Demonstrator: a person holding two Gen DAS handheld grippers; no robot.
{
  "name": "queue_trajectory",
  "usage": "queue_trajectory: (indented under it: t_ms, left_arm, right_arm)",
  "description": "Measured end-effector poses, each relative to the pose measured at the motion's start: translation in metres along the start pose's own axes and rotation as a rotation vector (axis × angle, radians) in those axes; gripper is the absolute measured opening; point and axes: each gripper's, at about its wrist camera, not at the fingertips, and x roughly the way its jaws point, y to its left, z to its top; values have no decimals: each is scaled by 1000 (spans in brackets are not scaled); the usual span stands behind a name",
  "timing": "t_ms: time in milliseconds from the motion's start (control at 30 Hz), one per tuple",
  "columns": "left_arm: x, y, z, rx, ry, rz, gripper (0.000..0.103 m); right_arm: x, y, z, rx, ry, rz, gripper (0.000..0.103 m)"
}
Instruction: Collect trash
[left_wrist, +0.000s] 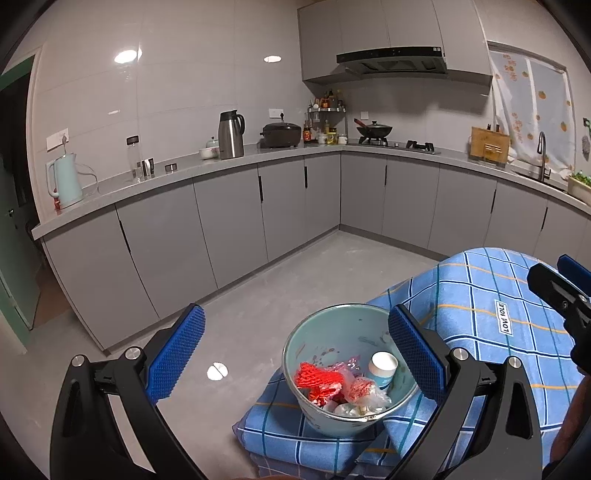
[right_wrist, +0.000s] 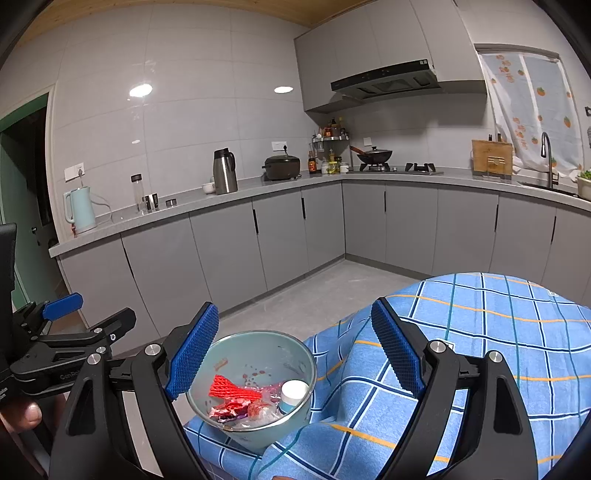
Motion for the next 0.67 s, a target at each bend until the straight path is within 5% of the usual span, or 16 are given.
queue_trajectory:
  t_ms: [667]
  left_arm:
    - [-6,-1,0,-5,-14,-33,98]
  right_arm:
    - [-2,-1,0,2,-4,-10,84]
